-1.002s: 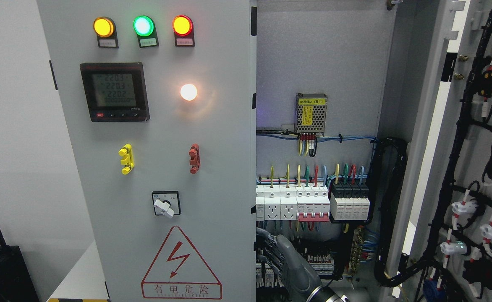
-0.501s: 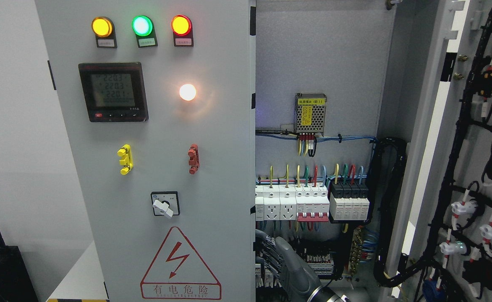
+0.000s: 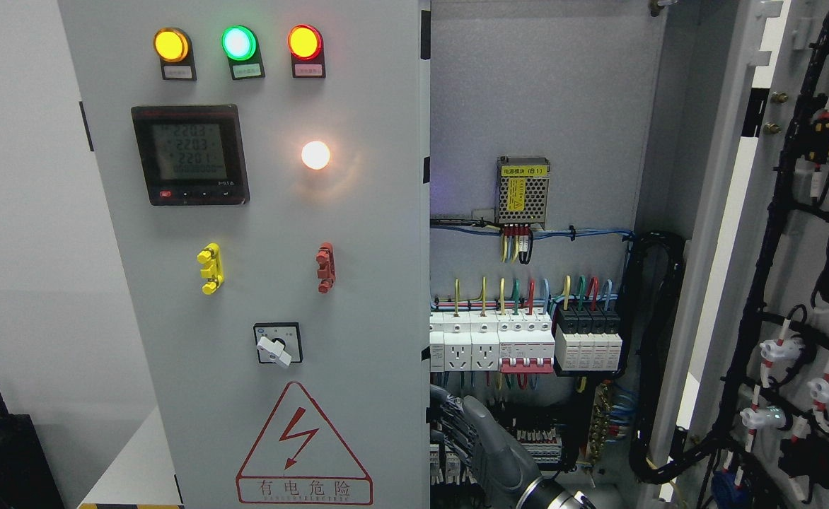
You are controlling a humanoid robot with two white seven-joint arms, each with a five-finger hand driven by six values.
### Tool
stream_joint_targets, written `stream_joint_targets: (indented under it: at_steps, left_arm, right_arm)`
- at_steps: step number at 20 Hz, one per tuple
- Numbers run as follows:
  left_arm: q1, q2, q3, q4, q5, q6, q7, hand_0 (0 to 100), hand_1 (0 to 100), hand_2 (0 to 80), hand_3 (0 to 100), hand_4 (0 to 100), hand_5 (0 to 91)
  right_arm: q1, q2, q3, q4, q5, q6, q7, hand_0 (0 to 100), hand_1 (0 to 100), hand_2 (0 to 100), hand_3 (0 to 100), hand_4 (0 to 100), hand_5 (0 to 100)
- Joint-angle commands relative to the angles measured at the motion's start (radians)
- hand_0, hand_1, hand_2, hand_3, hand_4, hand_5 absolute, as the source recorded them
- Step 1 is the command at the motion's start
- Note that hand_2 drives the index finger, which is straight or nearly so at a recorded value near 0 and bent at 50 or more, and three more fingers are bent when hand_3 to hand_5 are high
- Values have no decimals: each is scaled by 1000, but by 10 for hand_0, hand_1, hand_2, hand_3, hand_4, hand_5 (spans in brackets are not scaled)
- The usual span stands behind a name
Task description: Open door with both hands
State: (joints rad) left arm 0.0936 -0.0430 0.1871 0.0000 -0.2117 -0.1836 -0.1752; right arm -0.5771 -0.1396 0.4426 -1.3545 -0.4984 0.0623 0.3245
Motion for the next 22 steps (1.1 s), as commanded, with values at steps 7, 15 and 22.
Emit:
stream_joint_targets:
  at_steps: [7, 15, 22]
  left_arm:
    - [0, 0, 0, -32, 0, 1, 0, 0, 0, 0, 0, 31, 0]
    - [0, 0, 0, -32, 0, 0, 0, 0, 0, 0, 0, 31, 0]
    - [0, 0, 0, -32, 0, 0, 0, 0, 0, 0, 0, 30, 0]
  right_arm:
    - [-21, -1, 2, 35, -12, 1, -2, 107, 0, 0, 0, 0, 0]
    - [-27, -1, 2, 46, -14, 1, 34, 107, 0, 0, 0, 0, 0]
    - [-38, -1, 2, 57, -20, 1, 41, 107, 0, 0, 0, 0, 0]
